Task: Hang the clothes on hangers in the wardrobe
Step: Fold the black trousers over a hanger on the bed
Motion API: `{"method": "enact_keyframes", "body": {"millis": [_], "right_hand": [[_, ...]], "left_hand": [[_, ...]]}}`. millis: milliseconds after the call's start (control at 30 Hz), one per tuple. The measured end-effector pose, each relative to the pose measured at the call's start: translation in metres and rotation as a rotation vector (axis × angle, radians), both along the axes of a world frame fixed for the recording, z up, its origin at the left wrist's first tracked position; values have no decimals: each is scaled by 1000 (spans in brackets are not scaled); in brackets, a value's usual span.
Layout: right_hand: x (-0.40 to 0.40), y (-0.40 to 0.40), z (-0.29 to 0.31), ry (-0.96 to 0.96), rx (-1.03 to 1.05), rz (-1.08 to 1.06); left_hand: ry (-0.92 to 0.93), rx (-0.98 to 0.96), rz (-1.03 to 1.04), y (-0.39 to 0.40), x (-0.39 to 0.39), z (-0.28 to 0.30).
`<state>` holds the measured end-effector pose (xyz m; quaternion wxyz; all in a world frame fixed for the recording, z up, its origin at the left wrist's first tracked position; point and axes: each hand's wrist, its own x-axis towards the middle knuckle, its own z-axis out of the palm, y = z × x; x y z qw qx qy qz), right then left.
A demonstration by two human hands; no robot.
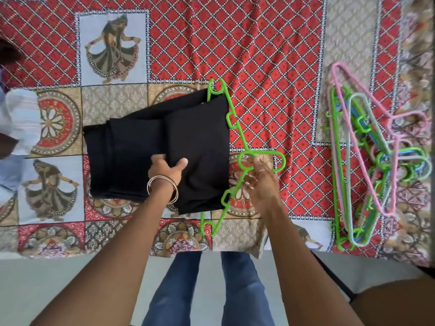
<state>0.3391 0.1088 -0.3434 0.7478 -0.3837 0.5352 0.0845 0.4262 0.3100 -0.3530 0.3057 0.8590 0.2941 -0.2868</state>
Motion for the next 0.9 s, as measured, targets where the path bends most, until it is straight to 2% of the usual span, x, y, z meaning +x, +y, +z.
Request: {"method": "enact_keyframes", "body": {"millis": [67, 133, 267, 367, 467, 567, 767, 900], "right_hand": [[7, -5, -2, 22, -24, -49], [7, -11, -6, 32, -29, -63], [4, -12, -7, 20, -34, -97], [11, 2, -5, -1, -7, -84], [19, 18, -3, -32, 1, -37], [31, 42, 1, -51, -44, -1], [51, 88, -4, -95, -244, 92], [54, 100, -3, -70, -312, 15]], "left_hand": [[-23, -84, 137, -5, 1, -2], [-64, -200, 169, -13, 4, -5], [-229, -387, 130, -23, 9, 19], [-308, -547, 19, -5, 24, 49], [-373, -481, -16, 46, 51, 59], [-363, -417, 94, 109, 59, 50], [-229, -74, 4, 173, 46, 16], [-254, -106, 97, 174, 44, 5]]}}
